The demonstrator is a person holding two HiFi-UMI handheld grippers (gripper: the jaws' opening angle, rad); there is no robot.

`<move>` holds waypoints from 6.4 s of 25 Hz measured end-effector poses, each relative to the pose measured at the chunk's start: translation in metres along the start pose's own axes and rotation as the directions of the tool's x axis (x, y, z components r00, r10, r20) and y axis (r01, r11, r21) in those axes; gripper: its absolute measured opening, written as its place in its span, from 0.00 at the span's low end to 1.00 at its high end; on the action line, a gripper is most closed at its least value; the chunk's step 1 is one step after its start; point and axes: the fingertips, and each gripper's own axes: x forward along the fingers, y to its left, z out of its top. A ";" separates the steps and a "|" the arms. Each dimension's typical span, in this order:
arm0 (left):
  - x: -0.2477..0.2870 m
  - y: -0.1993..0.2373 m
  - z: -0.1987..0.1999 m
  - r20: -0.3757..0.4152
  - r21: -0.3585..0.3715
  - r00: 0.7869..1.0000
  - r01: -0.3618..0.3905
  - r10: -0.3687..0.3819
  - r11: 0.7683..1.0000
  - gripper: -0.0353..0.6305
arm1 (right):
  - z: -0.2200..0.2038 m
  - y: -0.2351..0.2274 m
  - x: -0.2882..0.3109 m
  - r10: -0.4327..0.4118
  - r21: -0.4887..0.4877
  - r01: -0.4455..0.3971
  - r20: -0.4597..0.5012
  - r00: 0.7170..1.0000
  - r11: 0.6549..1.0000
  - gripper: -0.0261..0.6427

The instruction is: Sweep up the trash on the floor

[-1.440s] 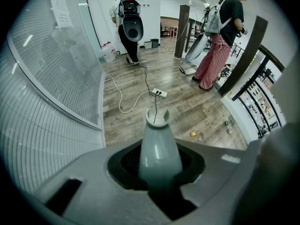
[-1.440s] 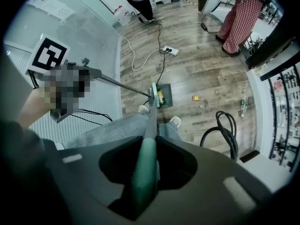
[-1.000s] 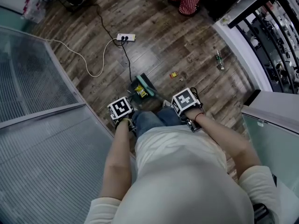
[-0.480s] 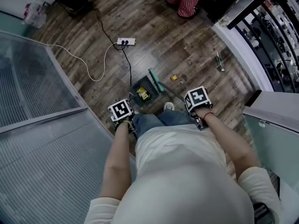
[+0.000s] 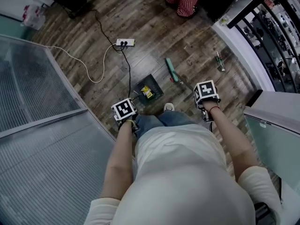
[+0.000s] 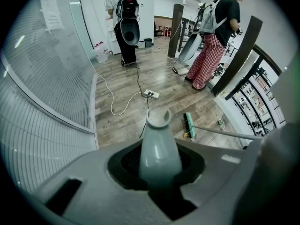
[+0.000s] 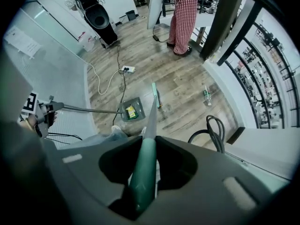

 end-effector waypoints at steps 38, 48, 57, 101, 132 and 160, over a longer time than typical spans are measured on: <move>0.012 -0.052 0.026 -0.010 0.042 1.000 0.005 -0.004 0.999 0.19 | 0.020 0.003 0.061 -0.137 -0.232 0.117 -0.070 0.988 0.966 0.19; 0.014 -0.057 0.023 -0.019 0.034 0.999 0.033 -0.033 0.999 0.19 | 0.010 0.027 0.060 -0.026 -0.104 0.015 -0.106 0.994 0.994 0.19; 0.014 -0.055 0.020 -0.018 0.035 0.999 0.037 -0.036 0.999 0.19 | -0.002 0.054 0.062 0.048 -0.077 -0.058 -0.128 0.991 0.995 0.19; 0.008 -0.058 0.021 -0.012 0.135 0.999 0.036 -0.035 0.990 0.19 | -0.038 0.047 0.001 0.193 0.035 -0.191 -0.067 0.979 0.981 0.19; 0.015 -0.101 0.019 -0.044 0.223 0.994 0.103 -0.095 0.969 0.19 | -0.070 -0.084 0.026 -0.096 0.284 0.101 -0.031 0.995 0.953 0.19; 0.016 -0.106 0.028 -0.059 0.221 0.993 0.114 -0.104 0.969 0.20 | -0.054 -0.026 0.045 -0.045 0.188 0.069 -0.127 0.991 0.980 0.19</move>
